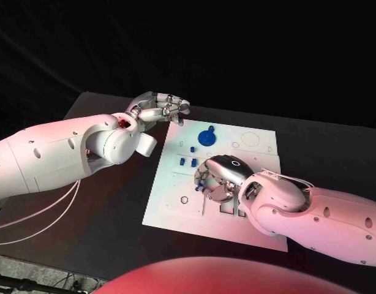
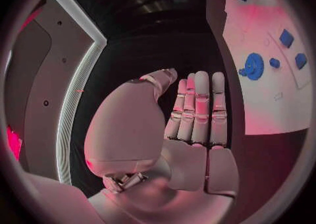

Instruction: Assemble the parts on the task board

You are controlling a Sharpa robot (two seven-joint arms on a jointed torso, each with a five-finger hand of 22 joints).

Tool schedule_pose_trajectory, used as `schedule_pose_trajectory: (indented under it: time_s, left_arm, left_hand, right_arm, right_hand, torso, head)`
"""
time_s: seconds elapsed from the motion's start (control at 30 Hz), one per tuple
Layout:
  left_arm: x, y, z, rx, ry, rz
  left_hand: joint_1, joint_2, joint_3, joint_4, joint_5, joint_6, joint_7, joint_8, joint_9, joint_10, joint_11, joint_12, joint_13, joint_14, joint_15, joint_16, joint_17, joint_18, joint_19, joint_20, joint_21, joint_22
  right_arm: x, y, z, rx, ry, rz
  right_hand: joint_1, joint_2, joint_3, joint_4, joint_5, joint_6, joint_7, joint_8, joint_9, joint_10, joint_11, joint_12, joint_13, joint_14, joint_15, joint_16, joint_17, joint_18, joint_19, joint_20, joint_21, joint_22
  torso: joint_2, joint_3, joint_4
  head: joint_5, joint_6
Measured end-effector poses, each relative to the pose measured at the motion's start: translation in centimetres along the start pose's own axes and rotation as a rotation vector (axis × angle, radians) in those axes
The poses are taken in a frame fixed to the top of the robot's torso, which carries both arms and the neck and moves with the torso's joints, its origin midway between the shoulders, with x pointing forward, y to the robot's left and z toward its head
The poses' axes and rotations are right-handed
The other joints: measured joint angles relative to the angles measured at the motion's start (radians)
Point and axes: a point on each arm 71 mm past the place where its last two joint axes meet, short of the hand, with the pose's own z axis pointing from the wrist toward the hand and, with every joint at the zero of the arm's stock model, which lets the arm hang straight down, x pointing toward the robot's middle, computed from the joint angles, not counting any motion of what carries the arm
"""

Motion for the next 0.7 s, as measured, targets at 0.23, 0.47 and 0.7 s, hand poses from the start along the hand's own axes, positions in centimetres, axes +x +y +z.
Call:
schedule_pose_trajectory:
  time_s: [0.23, 0.47, 0.7]
  left_arm:
    - [-0.05, 0.02, -0.02, -0.003, -0.001, -0.003]
    - [-0.05, 0.02, -0.02, -0.004, -0.001, -0.005]
    - [-0.06, 0.04, 0.00, -0.005, -0.001, -0.006]
  left_hand:
    - [0.000, 0.000, 0.000, 0.000, 0.000, 0.000, 0.000, 0.000, 0.000, 0.000, 0.000, 0.000, 0.000, 0.000, 0.000, 0.000, 0.000, 0.000, 0.000, 0.000, 0.000, 0.000]
    - [0.000, 0.000, 0.000, 0.000, 0.000, 0.000, 0.000, 0.000, 0.000, 0.000, 0.000, 0.000, 0.000, 0.000, 0.000, 0.000, 0.000, 0.000, 0.000, 0.000, 0.000, 0.000]
    - [-0.007, 0.007, 0.000, 0.000, 0.000, 0.000, 0.000, 0.000, 0.002, -0.004, 0.004, 0.000, 0.002, 0.000, 0.000, 0.000, 0.001, 0.000, 0.000, 0.000, 0.000, -0.001]
  right_arm:
    - [0.05, 0.23, 0.34, -0.007, 0.004, -0.017]
    - [0.46, 0.60, 0.54, -0.017, 0.020, -0.033]
    - [0.42, 0.59, 0.40, -0.020, 0.024, -0.042]
  right_hand:
    - [-0.009, -0.009, -0.003, -0.003, 0.000, -0.005, 0.004, -0.001, -0.001, -0.001, 0.001, 0.000, 0.002, 0.000, 0.000, 0.000, 0.000, 0.000, 0.000, 0.000, -0.009, 0.000]
    - [-0.024, -0.016, -0.010, 0.001, 0.003, -0.012, 0.005, -0.001, 0.000, -0.005, 0.005, -0.005, 0.003, 0.000, 0.000, 0.000, 0.000, 0.000, 0.000, 0.000, -0.011, 0.000]
    - [-0.030, -0.022, -0.013, 0.000, 0.007, -0.015, 0.001, -0.001, 0.000, -0.005, 0.005, -0.006, 0.001, 0.000, 0.000, 0.000, 0.000, 0.000, 0.000, 0.000, -0.011, 0.000]
  torso:
    - [0.000, -0.0002, 0.0002]
    - [0.000, -0.0008, 0.0010]
    - [0.000, -0.0009, 0.0010]
  head:
    - [-0.001, -0.001]
    - [-0.004, -0.001]
    - [-0.005, -0.002]
